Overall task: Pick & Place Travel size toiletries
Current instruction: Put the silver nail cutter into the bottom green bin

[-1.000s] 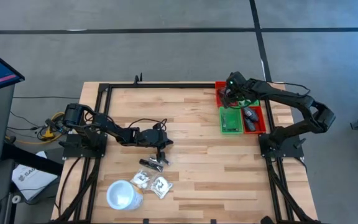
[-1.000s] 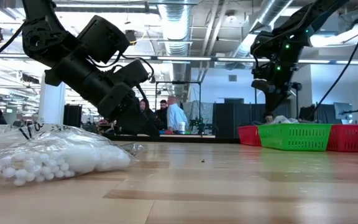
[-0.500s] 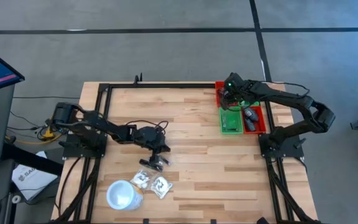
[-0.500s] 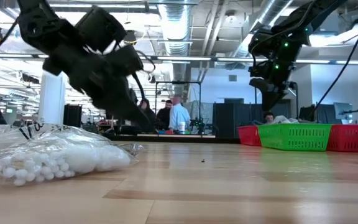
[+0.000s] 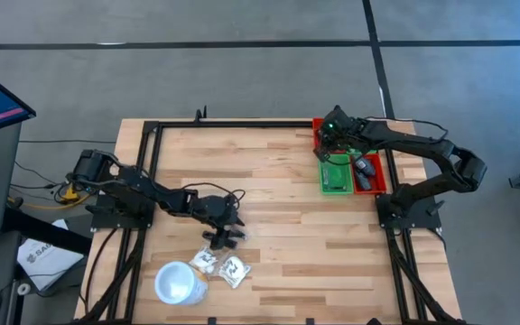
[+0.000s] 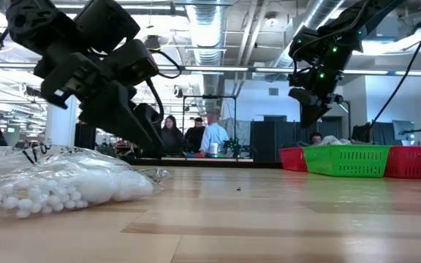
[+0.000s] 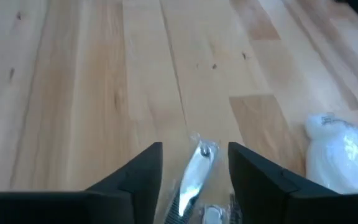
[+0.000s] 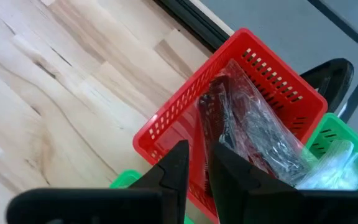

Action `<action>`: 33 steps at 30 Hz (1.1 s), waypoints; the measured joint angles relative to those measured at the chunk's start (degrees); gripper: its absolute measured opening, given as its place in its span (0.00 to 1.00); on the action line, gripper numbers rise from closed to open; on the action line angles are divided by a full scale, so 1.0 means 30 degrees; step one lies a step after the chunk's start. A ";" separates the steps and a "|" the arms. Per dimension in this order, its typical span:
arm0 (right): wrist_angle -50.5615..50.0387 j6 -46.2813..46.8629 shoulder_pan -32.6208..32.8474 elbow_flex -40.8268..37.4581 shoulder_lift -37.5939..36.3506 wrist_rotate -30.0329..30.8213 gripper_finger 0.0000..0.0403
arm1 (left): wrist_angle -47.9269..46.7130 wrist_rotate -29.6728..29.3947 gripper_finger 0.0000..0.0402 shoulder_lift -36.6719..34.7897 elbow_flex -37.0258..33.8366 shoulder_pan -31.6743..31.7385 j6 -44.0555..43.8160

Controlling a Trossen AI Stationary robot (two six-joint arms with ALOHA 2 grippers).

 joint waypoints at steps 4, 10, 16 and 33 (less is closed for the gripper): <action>0.0007 0.0007 0.0000 0.0000 0.0000 0.0001 0.13 | 0.0010 -0.0567 0.47 0.0214 0.0000 -0.0349 -0.0003; 0.0007 0.0044 0.0000 0.0005 0.0000 -0.0001 0.13 | 0.0105 -0.0992 0.48 0.0304 0.0003 -0.0354 -0.0003; 0.0015 0.0044 0.0000 0.0007 0.0000 -0.0002 0.13 | 0.0149 -0.0986 0.46 0.1538 0.0015 -0.0361 -0.0003; 0.0015 0.0044 0.0000 0.0000 0.0000 0.0001 0.13 | 0.0202 -0.1839 0.22 0.2079 0.0029 -0.0354 0.0560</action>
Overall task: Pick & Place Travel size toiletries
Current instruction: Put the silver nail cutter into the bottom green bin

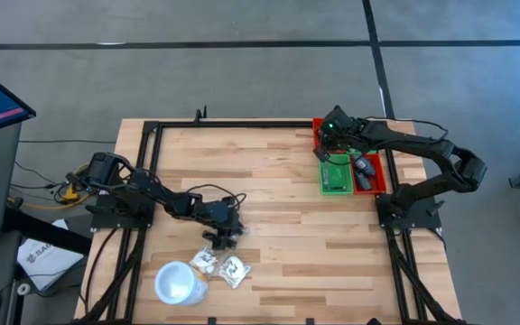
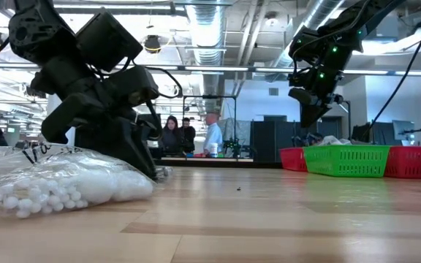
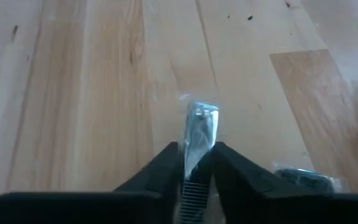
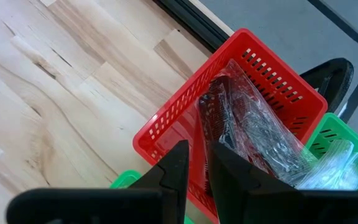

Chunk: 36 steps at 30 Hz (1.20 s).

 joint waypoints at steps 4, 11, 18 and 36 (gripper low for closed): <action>0.0000 0.0000 0.0000 0.0000 0.0000 -0.0003 0.13 | 0.0025 -0.0013 0.10 -0.0020 0.0000 0.0000 -0.0002; 0.0008 0.0197 0.0131 0.0000 0.0000 -0.0278 0.13 | 0.0291 -0.0955 0.10 -0.0022 0.0193 0.0000 -0.0089; 0.1523 -0.0333 0.1613 -0.0007 0.0000 -0.2913 0.13 | 0.0551 -0.2406 0.11 -0.0022 0.1124 0.0556 -0.0126; 0.7996 -0.1419 0.7726 -0.0007 0.0000 -0.6340 0.13 | 0.3374 -0.2774 0.12 -0.4451 0.1523 0.2718 -0.0402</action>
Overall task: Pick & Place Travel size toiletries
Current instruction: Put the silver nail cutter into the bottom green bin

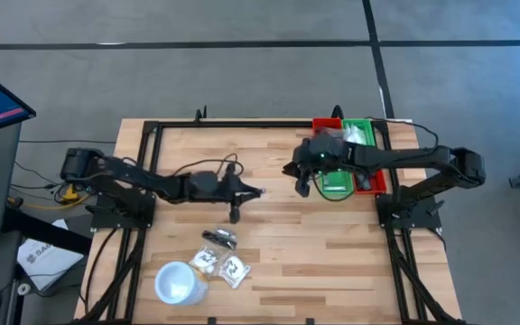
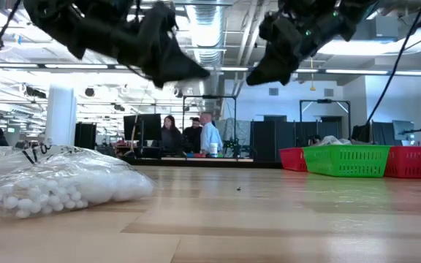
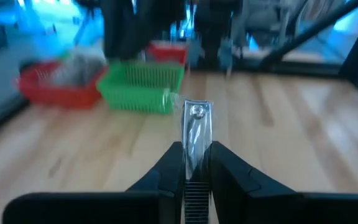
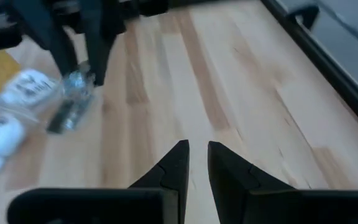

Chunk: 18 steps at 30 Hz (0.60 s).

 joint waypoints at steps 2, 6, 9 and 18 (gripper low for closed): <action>0.0832 0.0002 0.0485 0.0000 0.0000 -0.0002 0.13 | 0.0238 0.0088 0.12 -0.0778 0.0006 0.0000 0.0388; 0.2754 -0.0096 0.1324 0.0000 0.0000 -0.0052 0.13 | 0.0317 0.0100 0.12 -0.2024 0.0007 0.0000 0.0850; 0.4482 -0.0410 0.1928 0.0000 0.0000 -0.0177 0.13 | 0.0354 0.0102 0.12 -0.2601 0.0007 0.0000 0.0948; 0.7460 -0.1288 0.3422 0.0007 0.0000 -0.0191 0.13 | 0.0647 0.0102 0.12 -0.2871 0.0007 0.0000 0.0998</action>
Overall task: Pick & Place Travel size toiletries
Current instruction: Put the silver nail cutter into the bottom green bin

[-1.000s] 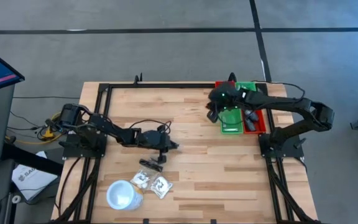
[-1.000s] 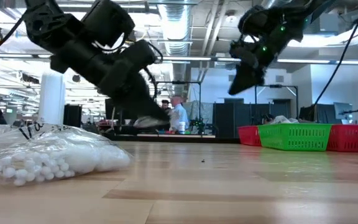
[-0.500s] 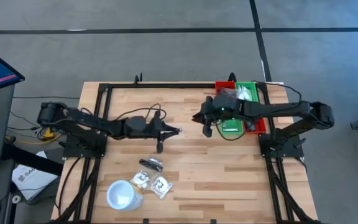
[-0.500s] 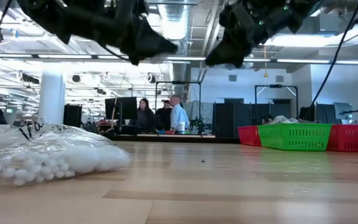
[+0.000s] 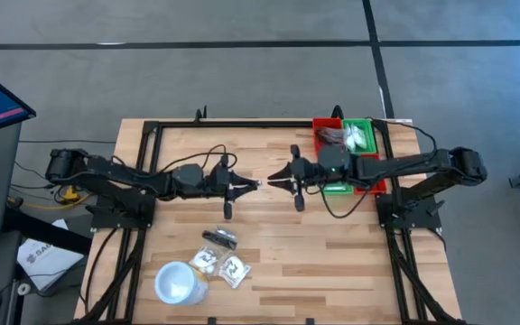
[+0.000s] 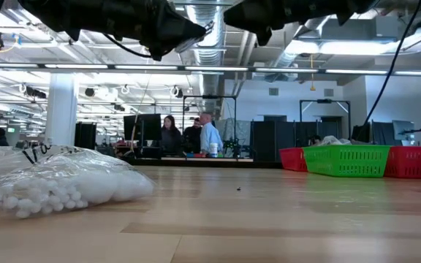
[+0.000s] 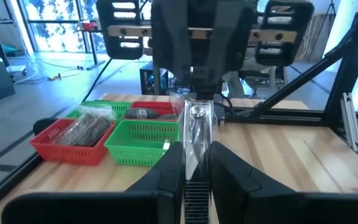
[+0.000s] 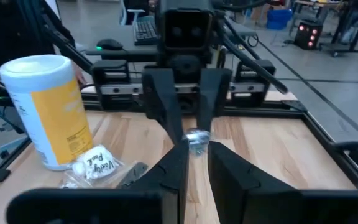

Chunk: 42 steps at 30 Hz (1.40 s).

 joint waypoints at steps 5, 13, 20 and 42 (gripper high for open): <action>0.0145 -0.0149 0.0500 0.0000 0.0000 0.0000 0.13 | 0.0438 0.0215 0.12 0.0000 0.0000 0.0000 0.0357; 0.0722 -0.0777 0.0575 0.0000 0.0031 0.0017 0.18 | 0.1108 0.1158 0.12 0.0007 -0.0007 0.0000 0.0488; 0.1256 -0.0849 0.0582 0.0000 0.0068 0.0015 0.34 | 0.1251 0.1158 0.12 0.0015 -0.0007 0.0000 0.0488; 0.6302 -0.0861 0.0582 0.0533 0.3330 0.0015 0.48 | 0.2039 0.2001 0.12 0.0022 -0.0007 -0.0044 0.0818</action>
